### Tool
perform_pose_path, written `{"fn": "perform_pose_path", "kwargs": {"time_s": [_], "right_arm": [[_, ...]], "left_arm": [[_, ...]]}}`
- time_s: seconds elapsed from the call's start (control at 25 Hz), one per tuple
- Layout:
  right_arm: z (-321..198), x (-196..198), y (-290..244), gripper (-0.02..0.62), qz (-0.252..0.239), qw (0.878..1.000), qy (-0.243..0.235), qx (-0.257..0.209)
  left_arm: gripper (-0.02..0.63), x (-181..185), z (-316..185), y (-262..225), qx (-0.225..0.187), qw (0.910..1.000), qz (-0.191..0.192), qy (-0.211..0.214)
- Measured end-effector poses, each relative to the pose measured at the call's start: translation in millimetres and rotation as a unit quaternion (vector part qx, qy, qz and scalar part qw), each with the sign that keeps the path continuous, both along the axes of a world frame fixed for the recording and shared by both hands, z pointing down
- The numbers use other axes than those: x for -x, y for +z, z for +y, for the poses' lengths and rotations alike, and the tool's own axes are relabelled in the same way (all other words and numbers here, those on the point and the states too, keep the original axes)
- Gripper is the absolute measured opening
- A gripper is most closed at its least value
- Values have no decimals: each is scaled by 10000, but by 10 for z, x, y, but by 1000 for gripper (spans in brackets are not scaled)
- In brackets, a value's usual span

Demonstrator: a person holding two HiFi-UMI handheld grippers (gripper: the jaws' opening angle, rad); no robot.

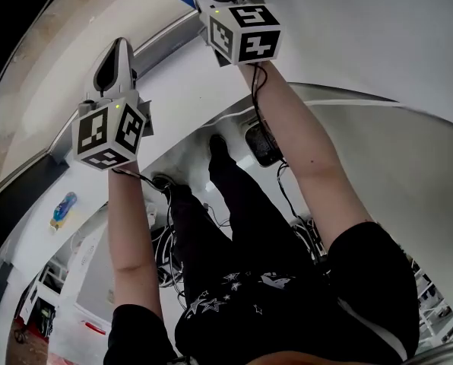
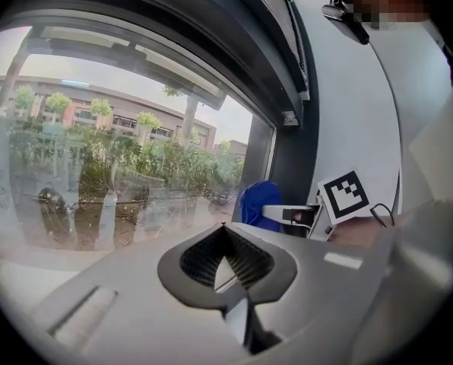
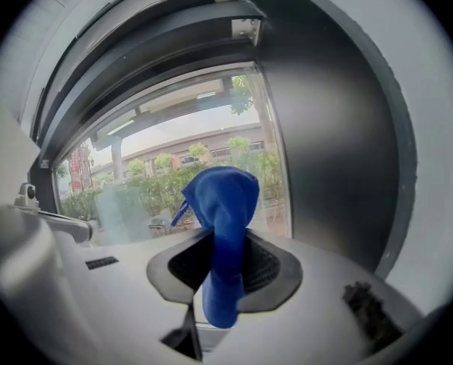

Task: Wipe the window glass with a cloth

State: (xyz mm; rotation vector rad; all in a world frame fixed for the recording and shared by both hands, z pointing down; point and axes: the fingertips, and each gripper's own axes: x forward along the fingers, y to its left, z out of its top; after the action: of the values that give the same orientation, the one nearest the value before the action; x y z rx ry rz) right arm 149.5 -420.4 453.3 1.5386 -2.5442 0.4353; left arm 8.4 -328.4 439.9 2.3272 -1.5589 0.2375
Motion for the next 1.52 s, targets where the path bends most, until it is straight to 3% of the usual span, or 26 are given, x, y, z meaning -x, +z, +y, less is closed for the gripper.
{"fn": "perform_pose_path", "kwargs": {"time_s": [0.28,0.56,0.8,1.0,1.16,1.32,1.52], "right_arm": [[89,-115,51,87,160,9997,111,116],[533,521,-5,86,279,9976,-563,279],[1397,1895,203,87,324,9861,-1555,491],[2023,3205,282,87,300,9636,-2603,533],[2398,4157,398,87,318,9473,-3152,471],[2734,5053,591,87,448,9198,-3875,432],[2861,5779,830,87,569,9151,-3973,393]], "left_arm": [[9,-21,151,64,75,9999,82,-34],[9,558,408,-130,-3,9990,72,-444],[9,1713,1036,-29,49,9943,18,-1066],[9,2797,1604,82,141,9836,-113,-1794],[9,3566,2016,213,233,9758,-157,-2167],[9,4160,2416,352,333,9615,-154,-2723],[9,4586,2587,554,349,9586,-39,-2826]]}}
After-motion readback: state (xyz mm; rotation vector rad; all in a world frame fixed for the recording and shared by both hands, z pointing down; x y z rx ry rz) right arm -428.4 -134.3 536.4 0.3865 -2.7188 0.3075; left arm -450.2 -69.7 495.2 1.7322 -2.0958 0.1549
